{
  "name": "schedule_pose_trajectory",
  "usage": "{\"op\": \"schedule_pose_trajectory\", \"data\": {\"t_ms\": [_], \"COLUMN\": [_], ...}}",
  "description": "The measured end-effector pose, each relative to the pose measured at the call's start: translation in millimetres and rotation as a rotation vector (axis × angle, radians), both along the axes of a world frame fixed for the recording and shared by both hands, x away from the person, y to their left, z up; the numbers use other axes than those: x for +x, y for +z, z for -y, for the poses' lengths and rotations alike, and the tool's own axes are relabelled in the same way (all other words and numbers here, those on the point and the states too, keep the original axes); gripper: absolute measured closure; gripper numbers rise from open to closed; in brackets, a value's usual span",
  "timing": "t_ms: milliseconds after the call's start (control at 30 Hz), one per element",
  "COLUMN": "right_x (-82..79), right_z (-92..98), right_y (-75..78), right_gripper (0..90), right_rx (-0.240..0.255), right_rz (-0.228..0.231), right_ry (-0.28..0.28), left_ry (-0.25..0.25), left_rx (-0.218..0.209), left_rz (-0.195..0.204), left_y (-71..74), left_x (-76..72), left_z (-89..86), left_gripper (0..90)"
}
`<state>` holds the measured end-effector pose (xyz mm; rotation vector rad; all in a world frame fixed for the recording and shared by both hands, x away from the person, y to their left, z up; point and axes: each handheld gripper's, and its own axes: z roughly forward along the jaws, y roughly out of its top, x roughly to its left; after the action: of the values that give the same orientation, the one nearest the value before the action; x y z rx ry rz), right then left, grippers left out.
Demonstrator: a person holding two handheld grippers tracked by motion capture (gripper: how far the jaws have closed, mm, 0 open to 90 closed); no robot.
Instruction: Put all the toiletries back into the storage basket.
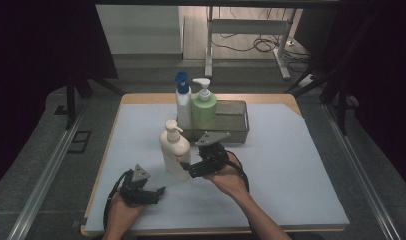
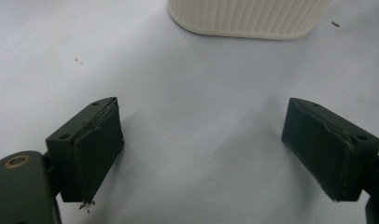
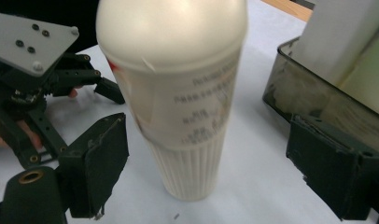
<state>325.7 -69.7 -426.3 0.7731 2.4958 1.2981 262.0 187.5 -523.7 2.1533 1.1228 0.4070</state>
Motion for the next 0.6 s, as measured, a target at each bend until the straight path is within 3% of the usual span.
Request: {"op": "schedule_pose_trajectory", "data": {"t_ms": [600], "right_x": [9.8], "right_z": [-37.1], "right_y": [1.0], "right_gripper": [15.7], "right_rx": [-0.007], "right_rz": [0.008], "right_ry": [-0.02], "left_ry": [-0.002], "left_rx": [0.004], "left_rz": [-0.002], "left_y": [0.2], "left_x": [0.1], "left_z": [-0.3], "left_gripper": [12.2]}}
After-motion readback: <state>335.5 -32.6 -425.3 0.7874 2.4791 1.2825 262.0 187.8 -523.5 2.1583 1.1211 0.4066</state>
